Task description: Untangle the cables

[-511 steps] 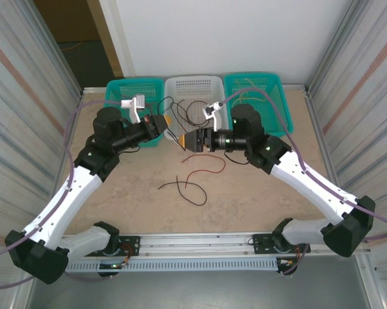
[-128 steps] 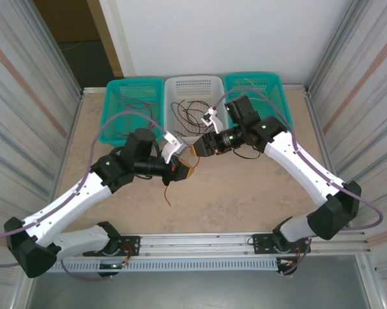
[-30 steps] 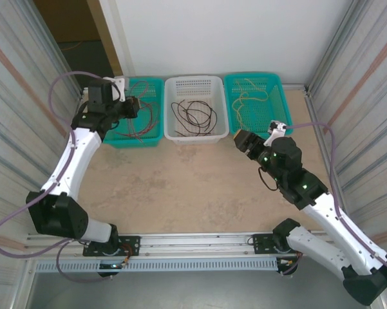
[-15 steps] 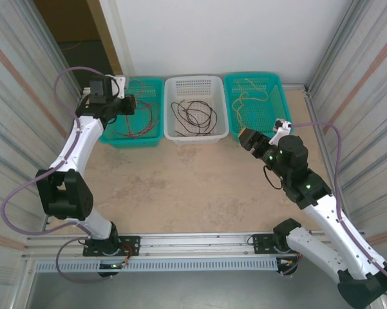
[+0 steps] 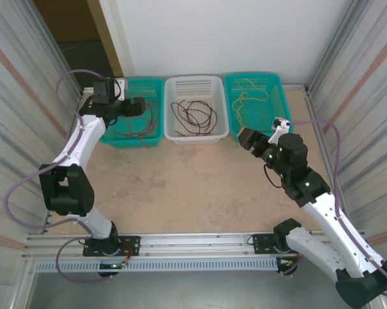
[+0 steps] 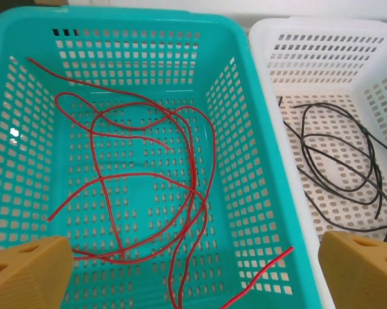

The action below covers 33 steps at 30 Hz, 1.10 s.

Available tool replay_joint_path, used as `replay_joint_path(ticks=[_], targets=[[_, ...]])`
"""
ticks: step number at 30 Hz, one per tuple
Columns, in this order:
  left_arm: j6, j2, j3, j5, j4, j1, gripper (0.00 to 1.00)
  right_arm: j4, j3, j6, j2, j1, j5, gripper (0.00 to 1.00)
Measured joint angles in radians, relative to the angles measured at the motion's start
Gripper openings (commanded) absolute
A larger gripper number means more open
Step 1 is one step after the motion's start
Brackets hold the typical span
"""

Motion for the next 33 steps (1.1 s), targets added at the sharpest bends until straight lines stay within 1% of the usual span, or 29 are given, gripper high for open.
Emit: replay_joint_path(ticks=[2,4,8,9,10,13,16,18,21,23,25,28,30,31,33], targets=[[-0.023,-0.065,-0.047,-0.008,0.006,0.0,0.99,-0.001,0.011,-0.012,-0.01,0.0,0.011,0.77],[-0.05,-0.163,-0.117,-0.018,0.025,0.0,0.99,0.005,0.016,-0.034,-0.038,0.0,0.028,0.84],[-0.105,-0.414,-0.294,-0.068,0.097,0.0,0.99,0.046,0.01,-0.056,-0.114,0.0,0.07,0.91],[-0.116,-0.482,-0.343,-0.09,0.117,-0.001,0.99,0.047,0.009,-0.055,-0.129,0.0,0.102,0.97],[-0.125,-0.545,-0.39,-0.118,0.134,-0.001,0.99,0.043,0.009,-0.052,-0.14,0.0,0.144,0.99],[-0.167,-0.687,-0.526,-0.22,0.174,-0.002,0.99,0.029,-0.01,-0.057,-0.143,-0.011,0.242,0.99],[-0.156,-0.803,-0.732,-0.301,0.248,-0.002,0.99,-0.027,-0.051,-0.089,-0.1,-0.021,0.369,0.99],[-0.137,-0.859,-0.883,-0.351,0.284,-0.002,0.99,-0.082,-0.077,-0.103,-0.029,-0.03,0.502,0.99],[-0.095,-0.875,-1.036,-0.426,0.315,-0.002,0.99,-0.127,-0.154,-0.081,0.074,-0.072,0.683,0.99],[-0.084,-0.859,-1.093,-0.479,0.322,-0.002,0.99,-0.14,-0.215,-0.064,0.134,-0.107,0.769,0.99],[-0.078,-0.811,-1.115,-0.51,0.344,-0.002,0.99,-0.158,-0.252,-0.039,0.213,-0.13,0.855,0.99],[-0.056,-0.681,-1.109,-0.51,0.431,-0.002,0.99,-0.154,-0.25,-0.019,0.341,-0.135,0.97,0.99],[-0.035,-0.56,-1.08,-0.501,0.478,-0.003,0.99,-0.096,-0.245,-0.03,0.409,-0.14,1.036,0.99],[-0.019,-0.506,-1.065,-0.497,0.507,-0.008,0.99,-0.054,-0.245,-0.051,0.431,-0.147,1.049,0.99],[0.013,-0.41,-1.038,-0.477,0.586,-0.016,0.99,0.1,-0.261,-0.125,0.48,-0.186,1.042,0.99]])
